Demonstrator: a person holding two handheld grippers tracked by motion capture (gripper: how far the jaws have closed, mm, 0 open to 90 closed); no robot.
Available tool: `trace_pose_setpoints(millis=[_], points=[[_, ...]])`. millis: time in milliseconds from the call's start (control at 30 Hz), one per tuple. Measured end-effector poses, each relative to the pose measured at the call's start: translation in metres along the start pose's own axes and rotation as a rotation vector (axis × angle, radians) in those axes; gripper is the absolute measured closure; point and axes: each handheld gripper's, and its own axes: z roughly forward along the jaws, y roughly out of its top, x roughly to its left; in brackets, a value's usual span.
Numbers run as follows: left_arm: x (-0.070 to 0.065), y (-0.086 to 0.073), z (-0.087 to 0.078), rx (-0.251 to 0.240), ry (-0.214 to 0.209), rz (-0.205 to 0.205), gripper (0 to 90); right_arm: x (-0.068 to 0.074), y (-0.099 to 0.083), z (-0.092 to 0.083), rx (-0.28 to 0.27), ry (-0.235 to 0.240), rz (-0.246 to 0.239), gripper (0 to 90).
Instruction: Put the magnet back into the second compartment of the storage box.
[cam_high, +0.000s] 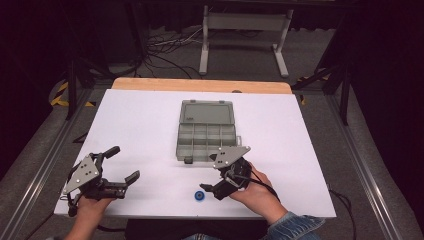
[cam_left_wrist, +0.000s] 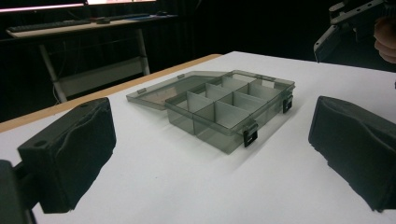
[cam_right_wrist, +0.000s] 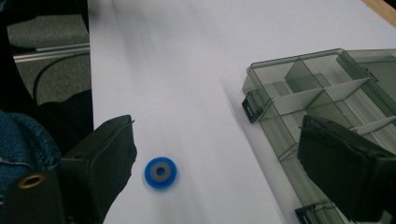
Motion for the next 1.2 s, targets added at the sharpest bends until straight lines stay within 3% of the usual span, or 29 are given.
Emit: trace_pose_setpoints(millis=[333,500,867,1200], points=[[0.001,0.0,0.0,0.01,-0.008,-0.008,1.7,0.001,0.008,0.015,0.164,0.088,0.016,15.9],[0.001,0.0,0.001,0.009,-0.01,-0.004,1.7,0.003,0.009,0.022,0.227,0.097,-0.004,16.9],[0.0,0.0,0.003,0.022,-0.018,0.001,1.7,0.007,0.009,0.033,0.293,0.139,0.006,18.0],[0.001,0.0,0.003,0.016,-0.017,0.0,1.7,0.016,0.003,0.052,0.328,0.173,-0.015,20.4]])
